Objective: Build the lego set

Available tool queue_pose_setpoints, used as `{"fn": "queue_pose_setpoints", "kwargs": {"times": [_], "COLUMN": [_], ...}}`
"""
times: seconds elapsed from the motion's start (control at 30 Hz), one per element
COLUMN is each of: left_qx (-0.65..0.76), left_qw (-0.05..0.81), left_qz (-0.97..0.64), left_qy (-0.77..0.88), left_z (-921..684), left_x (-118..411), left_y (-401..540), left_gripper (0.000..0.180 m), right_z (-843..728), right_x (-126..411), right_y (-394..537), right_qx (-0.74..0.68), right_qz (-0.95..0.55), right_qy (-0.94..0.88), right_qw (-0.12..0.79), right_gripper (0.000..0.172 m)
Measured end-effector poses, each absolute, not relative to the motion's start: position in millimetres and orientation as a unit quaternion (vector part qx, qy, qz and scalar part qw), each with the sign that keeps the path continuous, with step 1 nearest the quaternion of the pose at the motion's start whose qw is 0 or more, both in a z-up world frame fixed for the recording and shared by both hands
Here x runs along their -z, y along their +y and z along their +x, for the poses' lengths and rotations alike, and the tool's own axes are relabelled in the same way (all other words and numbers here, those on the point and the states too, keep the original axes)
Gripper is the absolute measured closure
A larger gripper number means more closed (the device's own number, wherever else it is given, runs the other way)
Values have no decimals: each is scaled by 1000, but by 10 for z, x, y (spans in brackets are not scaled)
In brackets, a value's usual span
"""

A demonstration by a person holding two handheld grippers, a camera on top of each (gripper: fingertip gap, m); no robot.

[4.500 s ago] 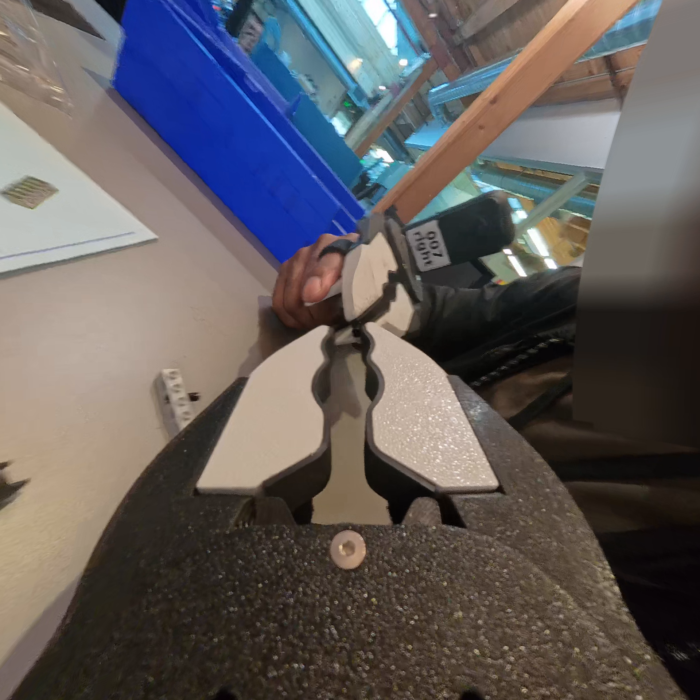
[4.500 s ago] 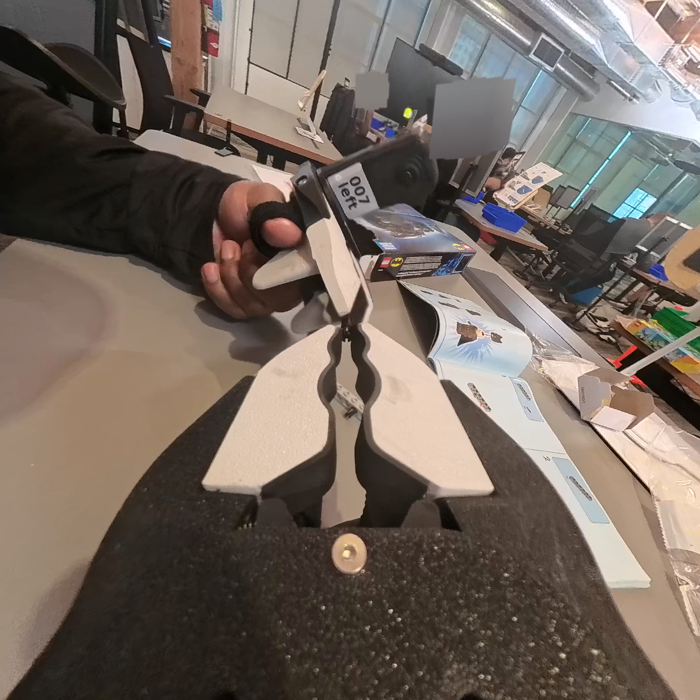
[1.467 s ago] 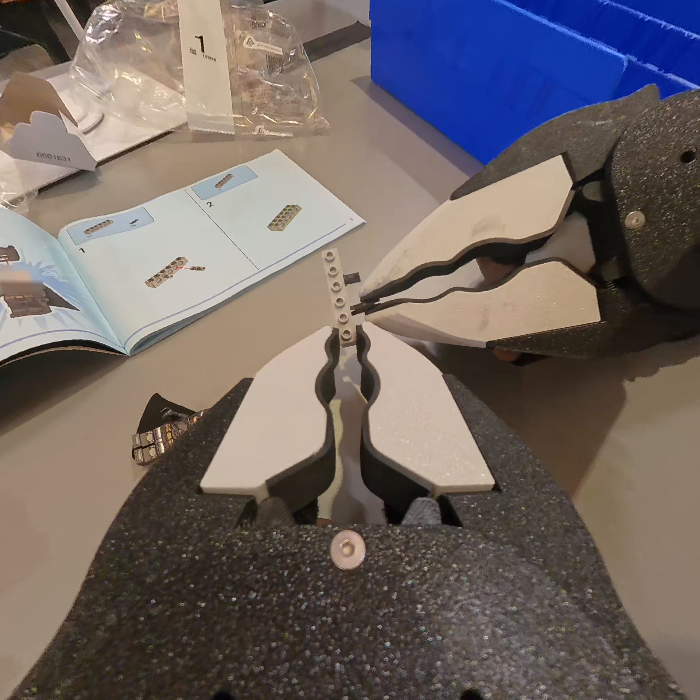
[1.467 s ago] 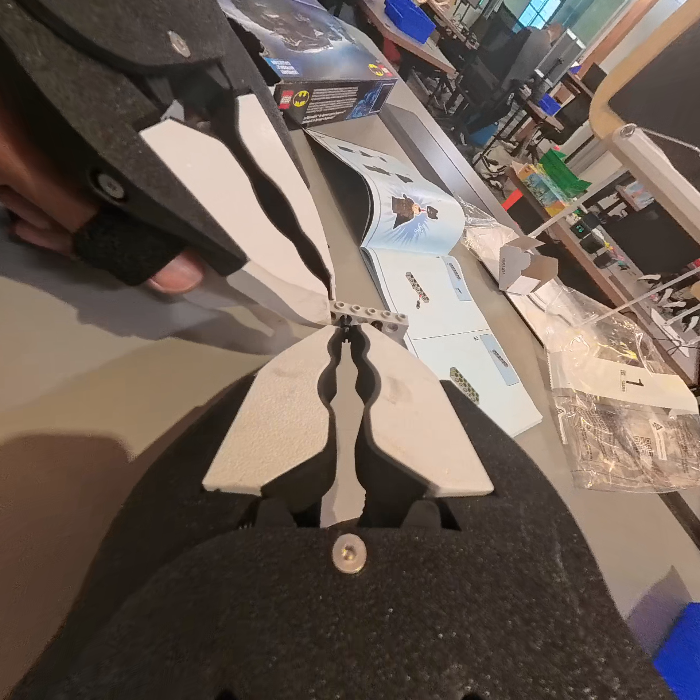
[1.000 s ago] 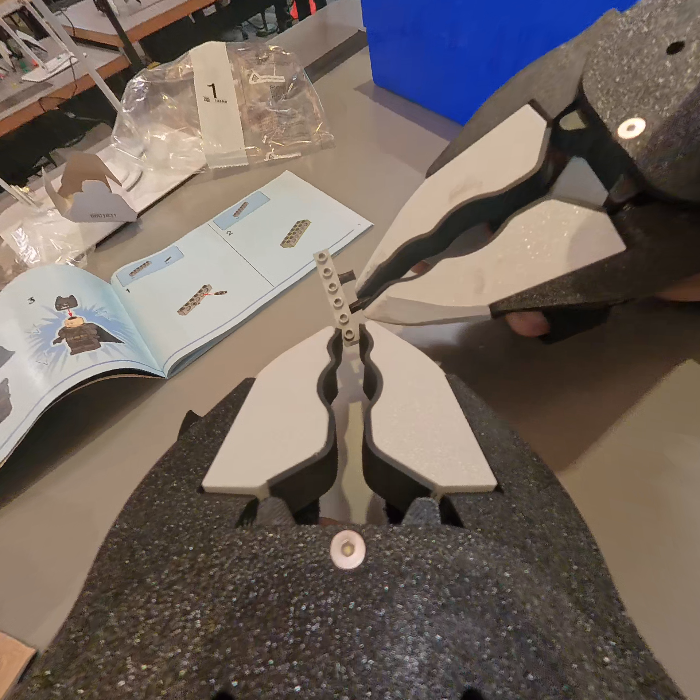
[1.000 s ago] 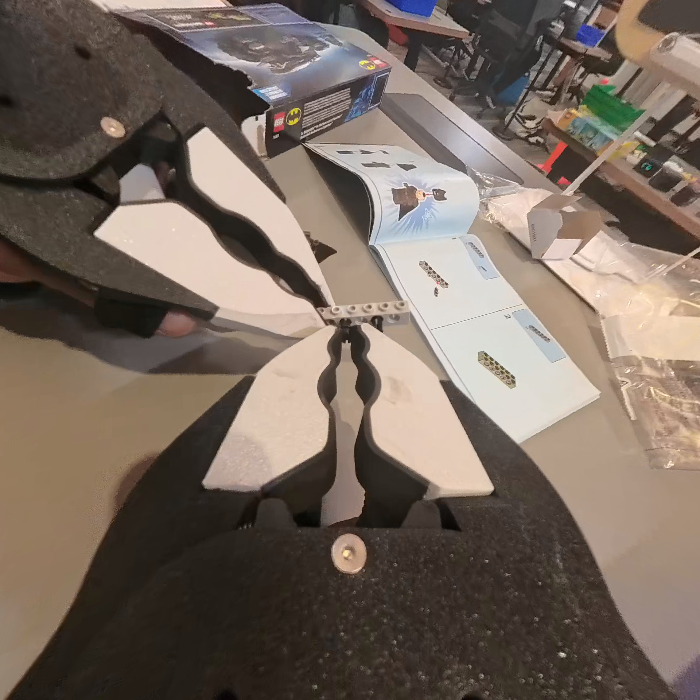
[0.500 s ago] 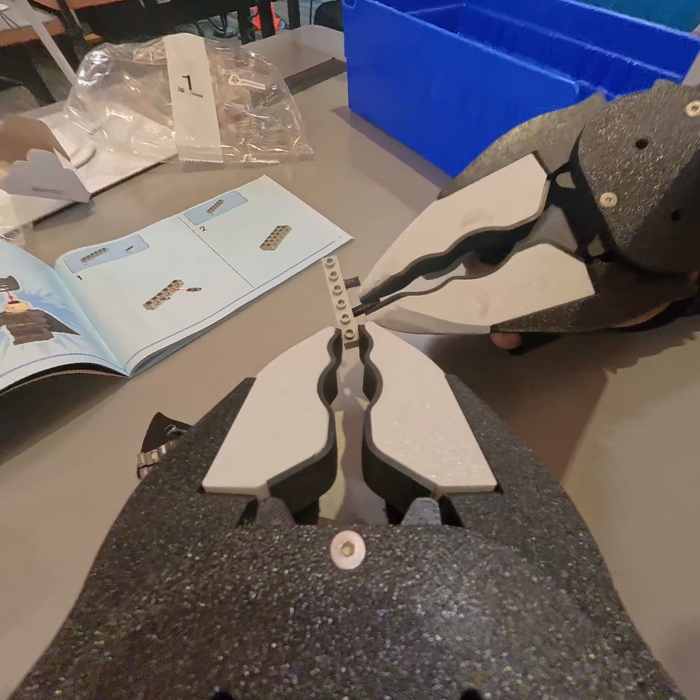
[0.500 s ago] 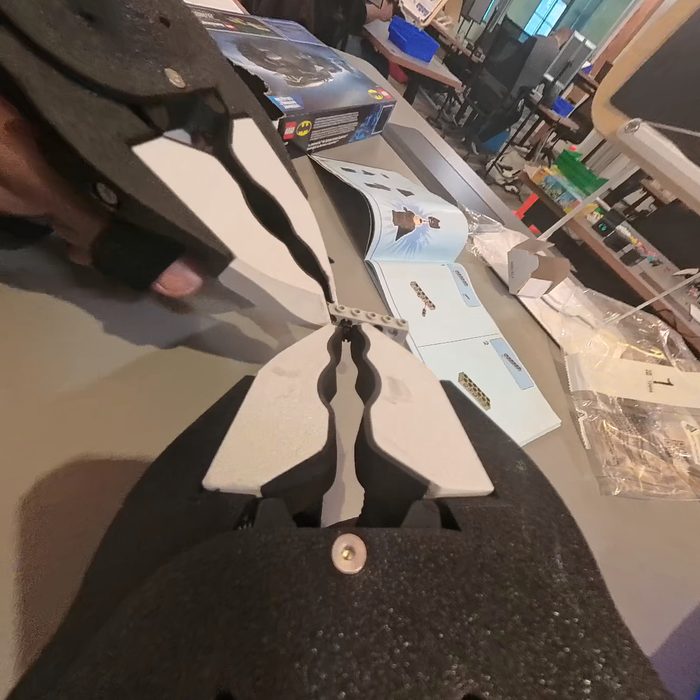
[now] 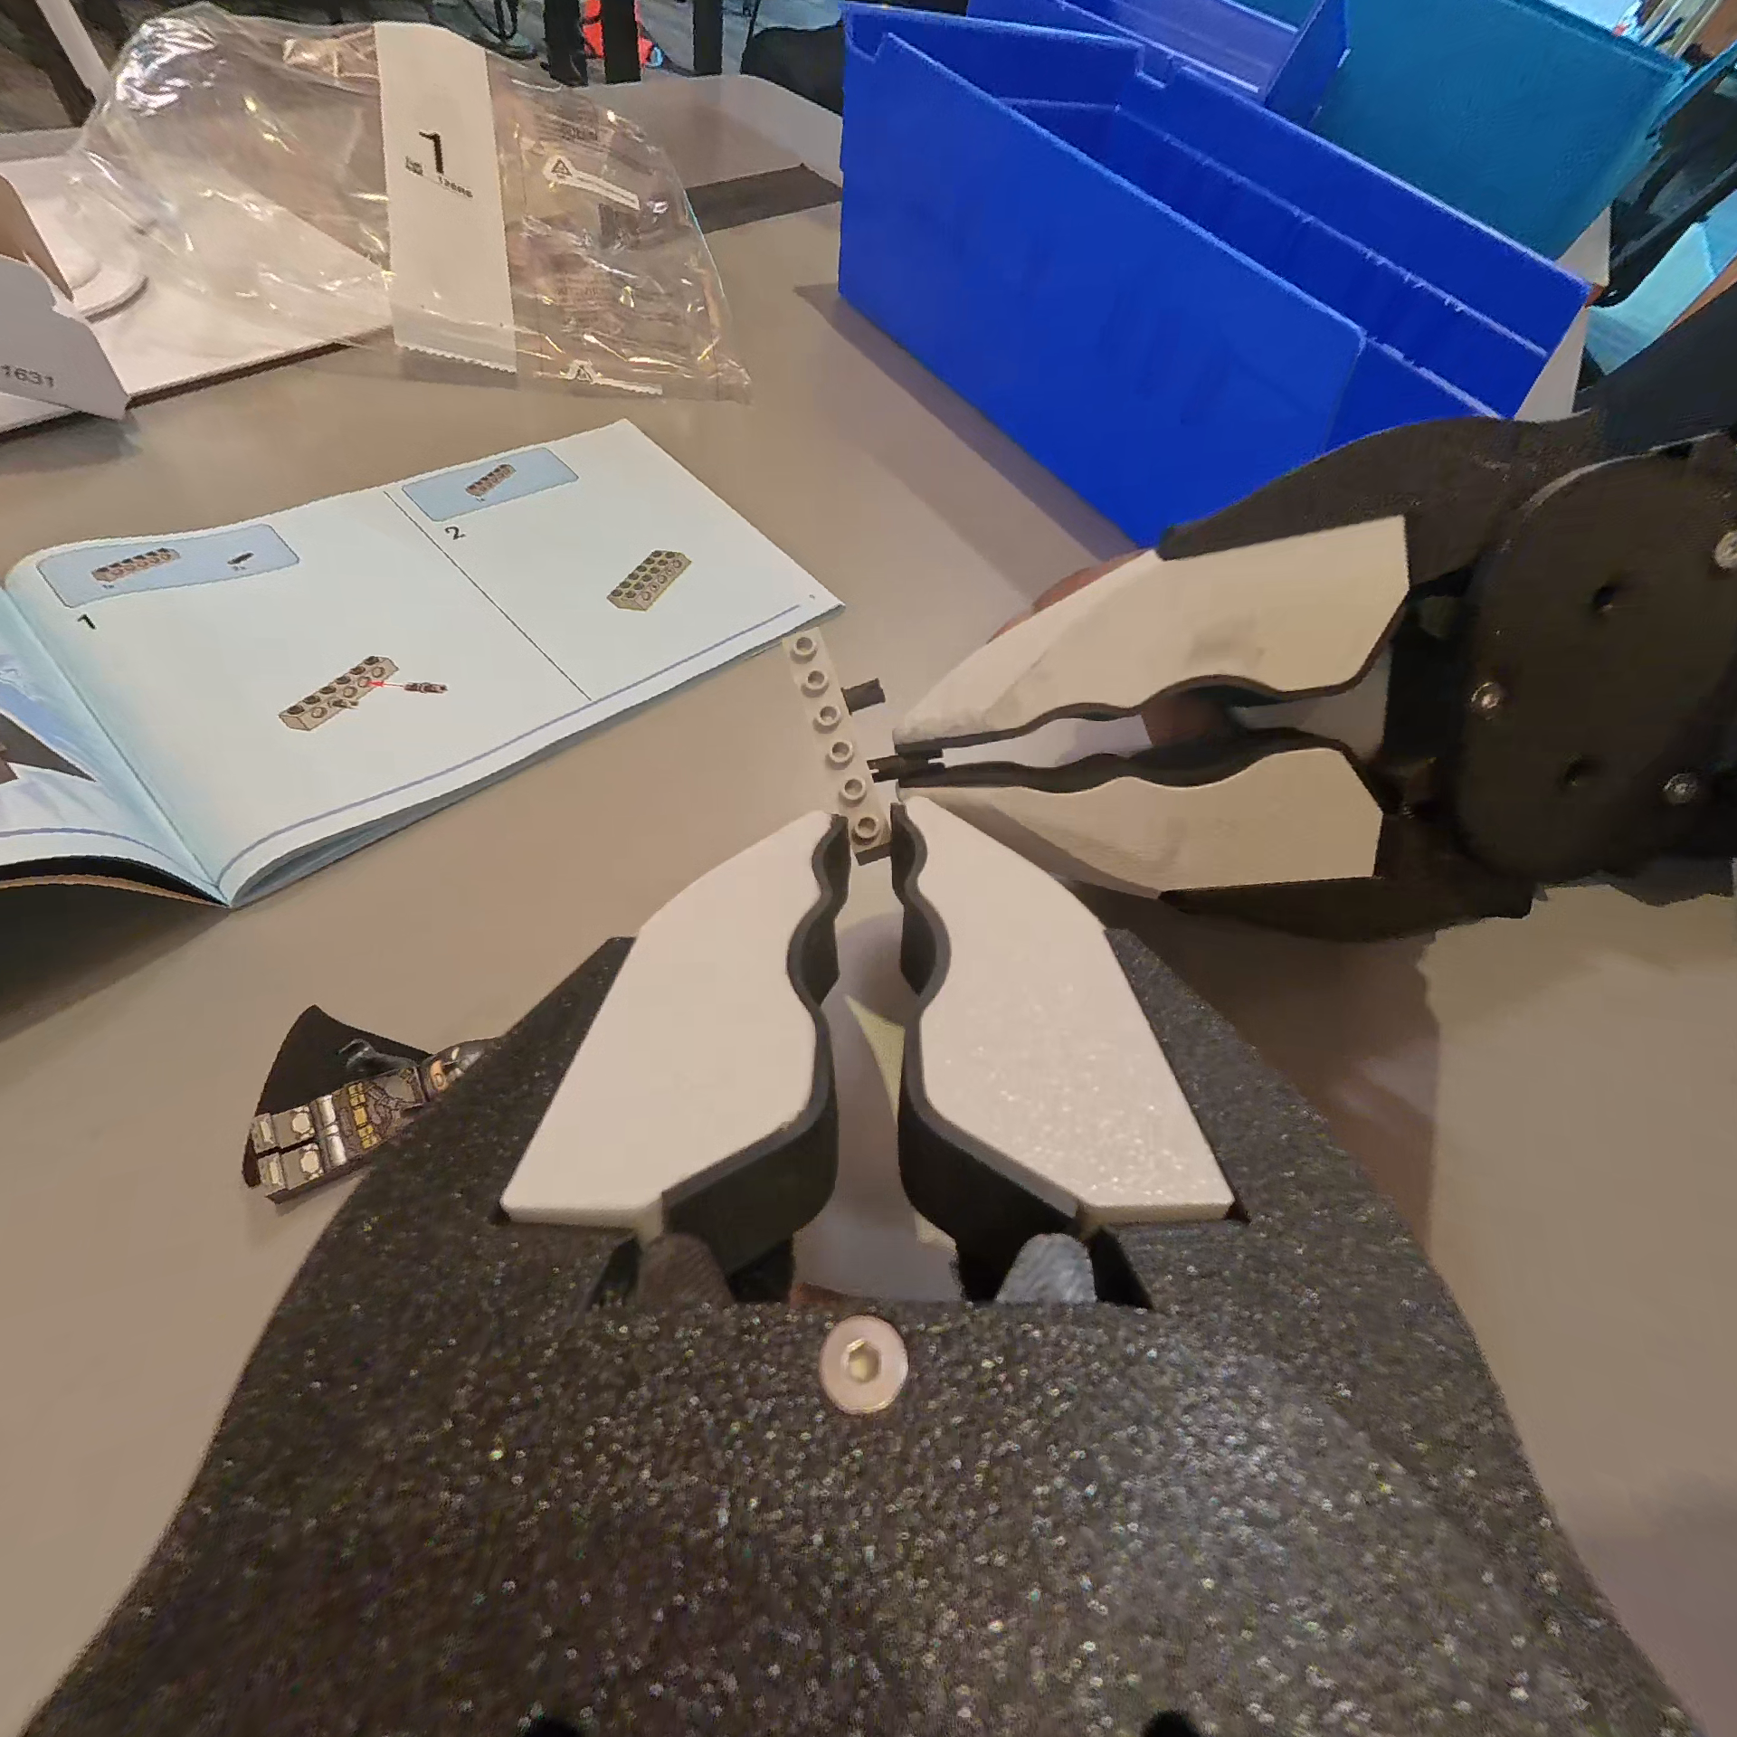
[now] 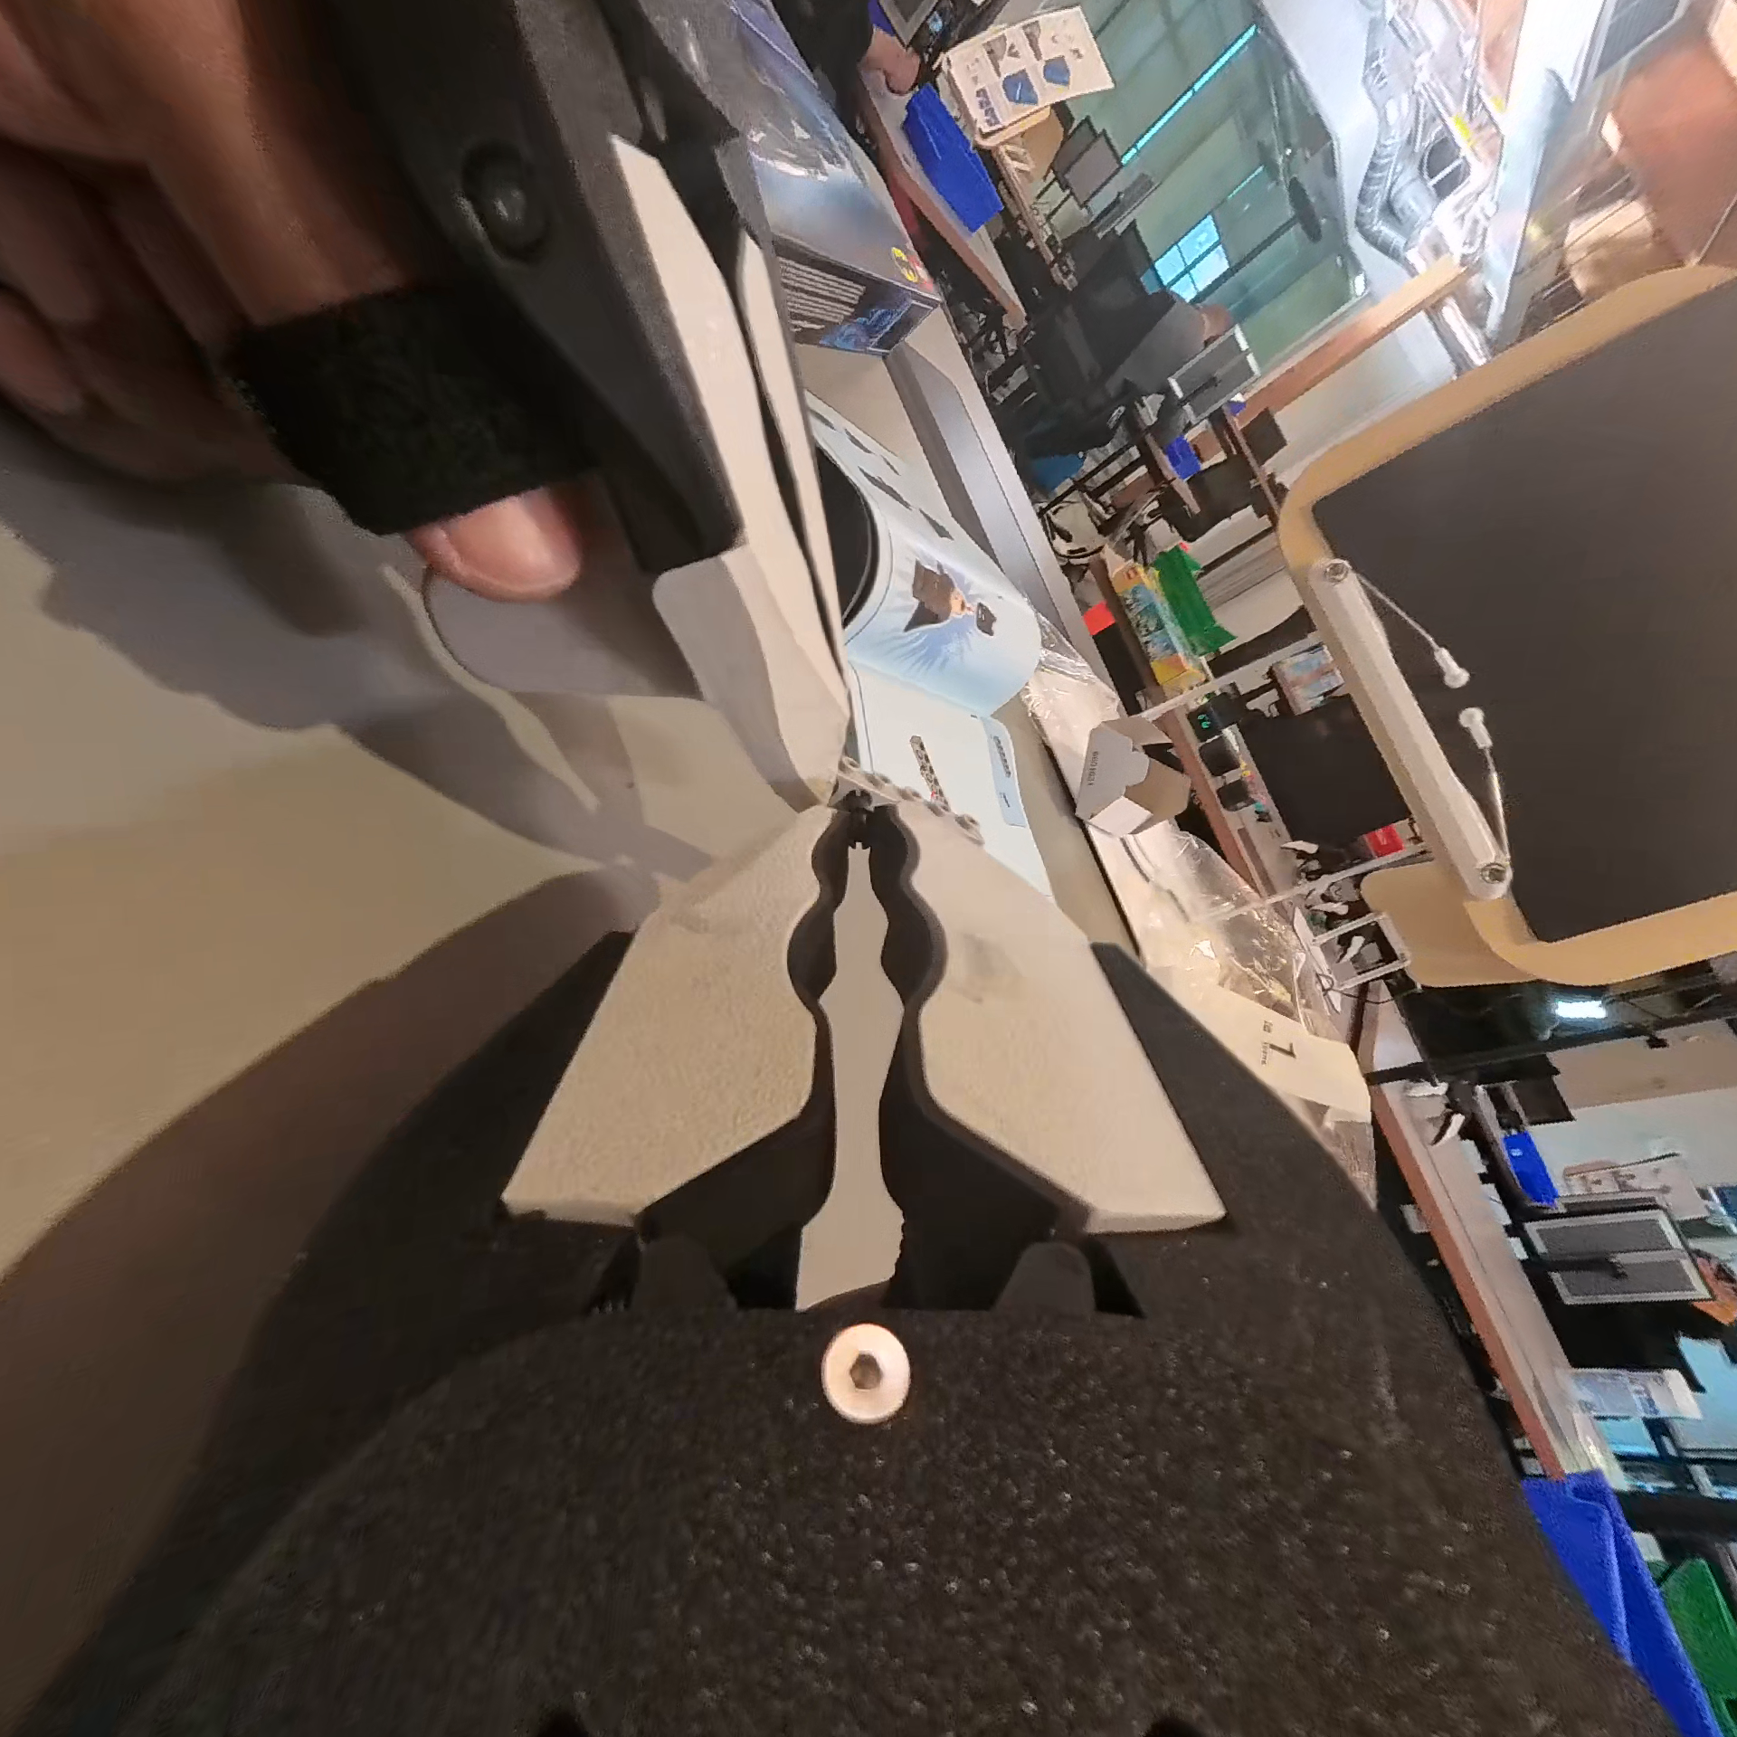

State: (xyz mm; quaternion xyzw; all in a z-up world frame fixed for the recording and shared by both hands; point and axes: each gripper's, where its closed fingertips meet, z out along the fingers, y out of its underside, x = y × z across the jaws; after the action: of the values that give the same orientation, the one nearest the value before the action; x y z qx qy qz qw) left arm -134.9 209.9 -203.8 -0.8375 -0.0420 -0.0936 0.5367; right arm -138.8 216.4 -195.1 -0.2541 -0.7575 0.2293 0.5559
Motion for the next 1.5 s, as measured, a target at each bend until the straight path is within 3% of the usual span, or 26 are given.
{"fn": "queue_pose_setpoints", "kwargs": {"times": [0.37, 0.73, 1.17, 1.5], "left_qx": [5, 11, 66, 14], "left_qw": [540, 559, 580, 576], "left_qz": [-841, -828, -811, -815], "left_qy": [18, 45, 35, 57], "left_z": [-1356, -1327, -1293, -1305], "left_x": [2031, 1965, 1877, 1902], "left_y": [2101, 2093, 2077, 2082], "left_gripper": [172, 172, 172, 172], "right_z": [-1385, -1359, -1329, -1335], "right_x": [1993, 1908, 1827, 1867], "right_y": [2167, 2141, 2125, 2124], "right_qx": [-353, -429, -354, -413], "right_qz": [-372, -399, -320, -386], "right_qy": [-732, -710, -732, -706], "right_qw": [447, 391, 486, 427], "right_gripper": [167, 167, 166, 167]}}
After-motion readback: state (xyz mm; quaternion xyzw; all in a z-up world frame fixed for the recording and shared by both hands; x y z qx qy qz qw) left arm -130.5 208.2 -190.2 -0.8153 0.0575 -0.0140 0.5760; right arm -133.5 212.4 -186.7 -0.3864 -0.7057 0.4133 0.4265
